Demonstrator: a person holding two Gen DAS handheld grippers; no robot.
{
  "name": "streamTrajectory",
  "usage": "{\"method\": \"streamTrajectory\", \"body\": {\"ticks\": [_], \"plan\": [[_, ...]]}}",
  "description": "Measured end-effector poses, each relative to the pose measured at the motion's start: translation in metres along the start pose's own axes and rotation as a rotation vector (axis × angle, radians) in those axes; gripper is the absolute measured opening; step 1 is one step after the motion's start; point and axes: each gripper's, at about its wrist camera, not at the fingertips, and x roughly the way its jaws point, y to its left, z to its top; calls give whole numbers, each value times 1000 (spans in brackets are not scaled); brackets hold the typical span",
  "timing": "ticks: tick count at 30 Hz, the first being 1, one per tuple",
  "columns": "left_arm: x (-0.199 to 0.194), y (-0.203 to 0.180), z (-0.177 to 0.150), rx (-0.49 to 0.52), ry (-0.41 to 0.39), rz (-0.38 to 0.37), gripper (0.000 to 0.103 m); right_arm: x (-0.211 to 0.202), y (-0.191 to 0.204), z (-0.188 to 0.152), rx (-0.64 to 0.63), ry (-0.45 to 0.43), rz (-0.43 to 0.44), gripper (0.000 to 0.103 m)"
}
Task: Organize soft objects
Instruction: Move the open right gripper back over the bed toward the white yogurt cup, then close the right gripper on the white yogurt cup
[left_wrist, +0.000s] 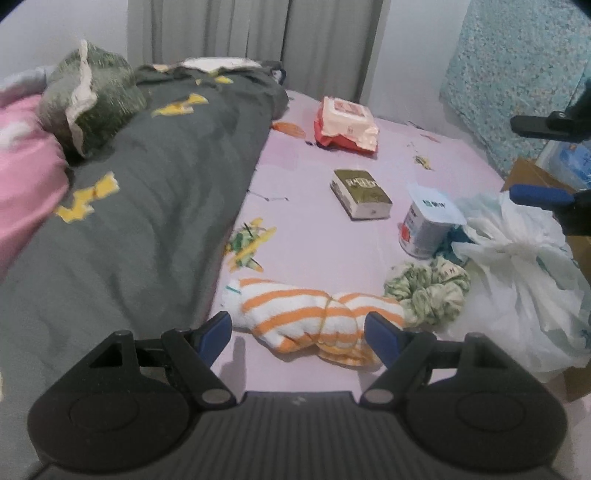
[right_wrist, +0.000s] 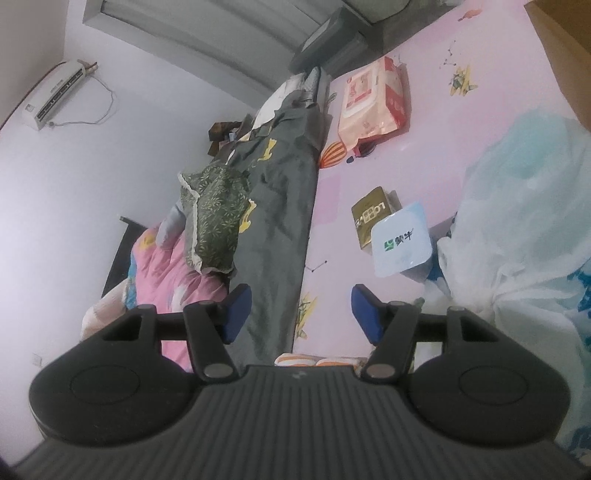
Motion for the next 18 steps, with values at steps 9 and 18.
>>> {"method": "streamTrajectory", "body": {"ticks": [9,18], "plan": [[-22,-31,30,135,-127,-17,81,17,16,43,-135,60,-147,61],[37,-100,64,284,-94,-109,81,77,-9,95,-159,225,-324,58]]}}
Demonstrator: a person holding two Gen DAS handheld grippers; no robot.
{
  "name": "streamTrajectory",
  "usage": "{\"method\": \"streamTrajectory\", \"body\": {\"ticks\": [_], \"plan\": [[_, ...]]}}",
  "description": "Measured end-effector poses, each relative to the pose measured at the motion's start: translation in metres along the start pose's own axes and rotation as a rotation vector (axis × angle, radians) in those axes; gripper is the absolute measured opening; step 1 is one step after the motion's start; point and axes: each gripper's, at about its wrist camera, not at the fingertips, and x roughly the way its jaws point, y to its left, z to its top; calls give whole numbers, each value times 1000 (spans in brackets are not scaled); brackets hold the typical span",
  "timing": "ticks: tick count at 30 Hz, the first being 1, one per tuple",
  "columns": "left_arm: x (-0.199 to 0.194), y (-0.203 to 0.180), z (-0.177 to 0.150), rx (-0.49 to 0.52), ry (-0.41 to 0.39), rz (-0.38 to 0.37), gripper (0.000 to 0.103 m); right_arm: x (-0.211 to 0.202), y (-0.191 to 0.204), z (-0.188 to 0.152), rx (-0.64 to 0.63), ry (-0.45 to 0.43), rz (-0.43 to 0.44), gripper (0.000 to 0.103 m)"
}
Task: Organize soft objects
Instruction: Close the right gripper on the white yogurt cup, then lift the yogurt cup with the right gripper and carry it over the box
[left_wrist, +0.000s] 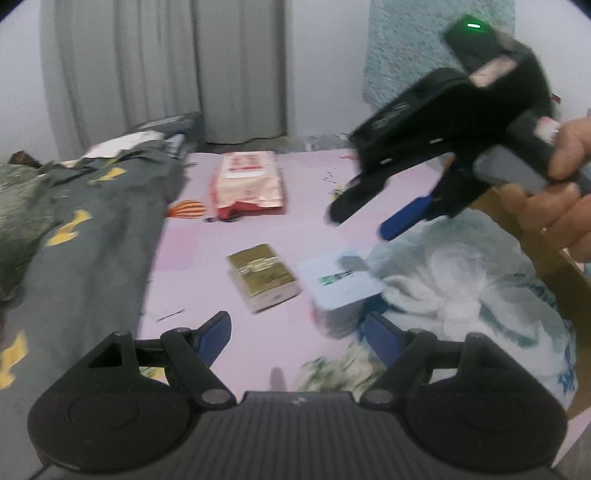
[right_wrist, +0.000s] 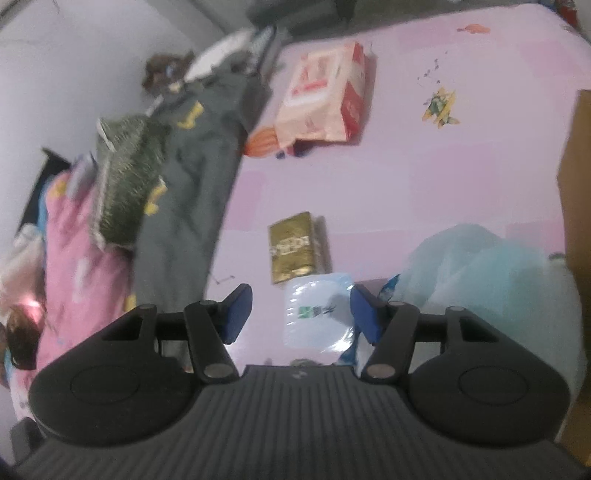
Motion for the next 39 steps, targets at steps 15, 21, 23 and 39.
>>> {"method": "streamTrajectory", "body": {"ticks": [15,21,23,39], "plan": [[89,-16,18,-35,143,-111,80,64,-27,23,2,208,69,42],[95,-8,22,-88,122,-124,75,68,-23,21,-8,219,113,37],[96,-3,24,-117,117,-119,71,70,-21,20,-4,226,121,36],[72,19,24,-186,110,-47,66,65,11,13,-23,215,145,35]]}}
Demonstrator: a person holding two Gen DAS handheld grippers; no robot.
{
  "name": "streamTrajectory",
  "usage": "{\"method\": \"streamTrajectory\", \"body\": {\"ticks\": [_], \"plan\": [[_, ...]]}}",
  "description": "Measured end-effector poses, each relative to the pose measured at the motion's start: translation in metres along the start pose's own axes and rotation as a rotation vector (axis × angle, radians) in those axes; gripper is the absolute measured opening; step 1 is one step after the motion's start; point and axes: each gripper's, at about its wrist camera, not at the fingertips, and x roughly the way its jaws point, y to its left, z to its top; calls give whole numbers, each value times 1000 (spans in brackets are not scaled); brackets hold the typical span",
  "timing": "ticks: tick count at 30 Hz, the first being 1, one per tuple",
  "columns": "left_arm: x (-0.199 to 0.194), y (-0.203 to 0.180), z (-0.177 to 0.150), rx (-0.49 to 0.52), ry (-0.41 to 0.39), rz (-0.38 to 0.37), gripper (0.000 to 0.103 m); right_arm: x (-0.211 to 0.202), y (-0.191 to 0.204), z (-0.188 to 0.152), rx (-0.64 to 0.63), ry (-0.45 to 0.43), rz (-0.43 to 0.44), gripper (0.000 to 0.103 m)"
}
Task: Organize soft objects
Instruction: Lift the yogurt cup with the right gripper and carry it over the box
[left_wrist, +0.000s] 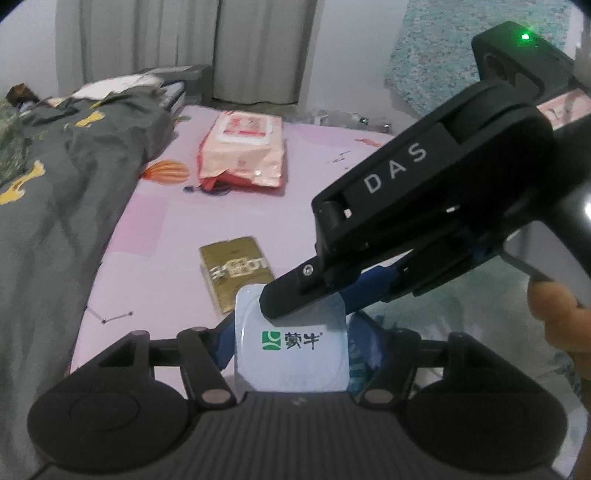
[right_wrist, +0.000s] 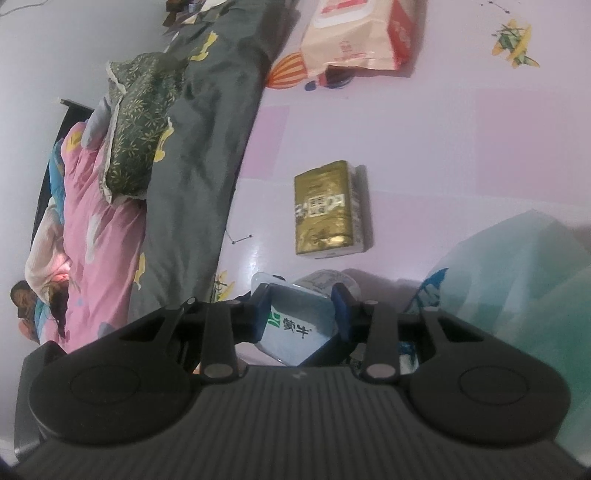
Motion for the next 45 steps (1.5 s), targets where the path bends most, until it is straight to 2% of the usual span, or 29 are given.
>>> {"method": "streamTrajectory", "body": {"ticks": [3,8,13,16,22,28,32,36,40,45], "plan": [[4,9,-1,-13,26,15,66,12,-2,3,27,12,10,35],[2,20,-4,-21,52,-23,73,18,-5,2,45,30,13,36],[10,18,-8,8,68,-17,70,17,-9,0,51,23,4,36],[14,17,-8,11,58,-9,66,22,-12,2,61,14,7,36],[11,20,-8,0,50,-1,65,26,-6,1,42,3,7,32],[-16,18,0,-15,4,14,65,12,11,-2,23,-26,29,30],[-49,6,10,-3,-50,20,65,-18,30,-10,-17,-74,62,30],[-82,-27,19,48,-111,-1,65,-65,37,-27,-33,-140,96,29],[-103,-70,28,95,-143,-88,65,-129,26,-58,-27,-235,100,29],[-110,-143,31,193,-147,-227,64,-206,-11,-107,32,-361,57,29]]}}
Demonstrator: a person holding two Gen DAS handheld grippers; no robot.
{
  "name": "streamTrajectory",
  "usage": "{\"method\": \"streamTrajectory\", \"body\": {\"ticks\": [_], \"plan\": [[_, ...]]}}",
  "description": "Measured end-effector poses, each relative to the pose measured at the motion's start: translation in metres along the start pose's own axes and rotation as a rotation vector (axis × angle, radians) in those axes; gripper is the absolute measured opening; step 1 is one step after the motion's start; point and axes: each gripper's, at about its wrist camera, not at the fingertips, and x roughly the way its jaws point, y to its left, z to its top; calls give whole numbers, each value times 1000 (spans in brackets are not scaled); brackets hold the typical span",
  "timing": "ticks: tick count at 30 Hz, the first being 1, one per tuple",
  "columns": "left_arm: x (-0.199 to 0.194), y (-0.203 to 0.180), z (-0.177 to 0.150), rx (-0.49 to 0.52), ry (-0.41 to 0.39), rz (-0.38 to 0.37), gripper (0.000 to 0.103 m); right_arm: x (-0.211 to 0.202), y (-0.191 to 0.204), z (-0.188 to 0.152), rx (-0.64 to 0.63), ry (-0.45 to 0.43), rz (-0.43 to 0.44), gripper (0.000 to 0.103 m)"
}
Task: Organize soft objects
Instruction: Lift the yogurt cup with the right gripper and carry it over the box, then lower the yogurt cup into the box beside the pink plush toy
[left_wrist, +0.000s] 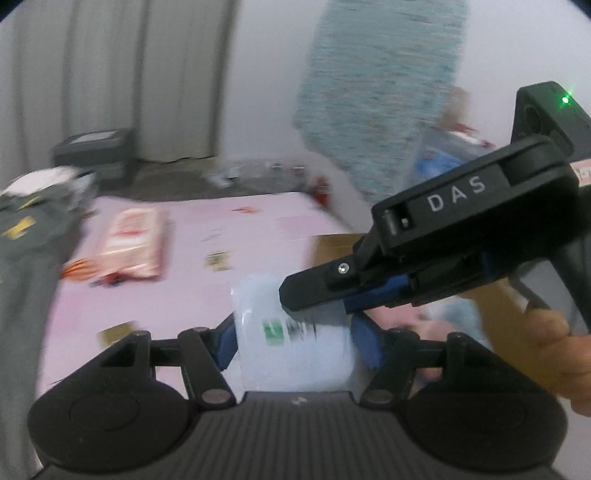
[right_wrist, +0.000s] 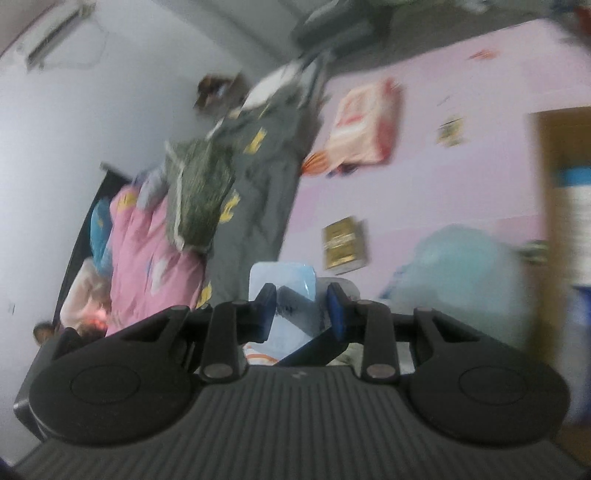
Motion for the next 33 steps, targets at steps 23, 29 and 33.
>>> {"method": "streamTrajectory", "body": {"ticks": [23,29,33], "plan": [[68,-140,-47,212,303,-184,63,-104,-214,-116,516,21,13,31],[40,-125,-43,210,225,-132,65,-104,-218,-116,449,64,-33,36],[26,-105,-43,174,191,-94,65,-99,-210,-115,366,159,-103,57]]}}
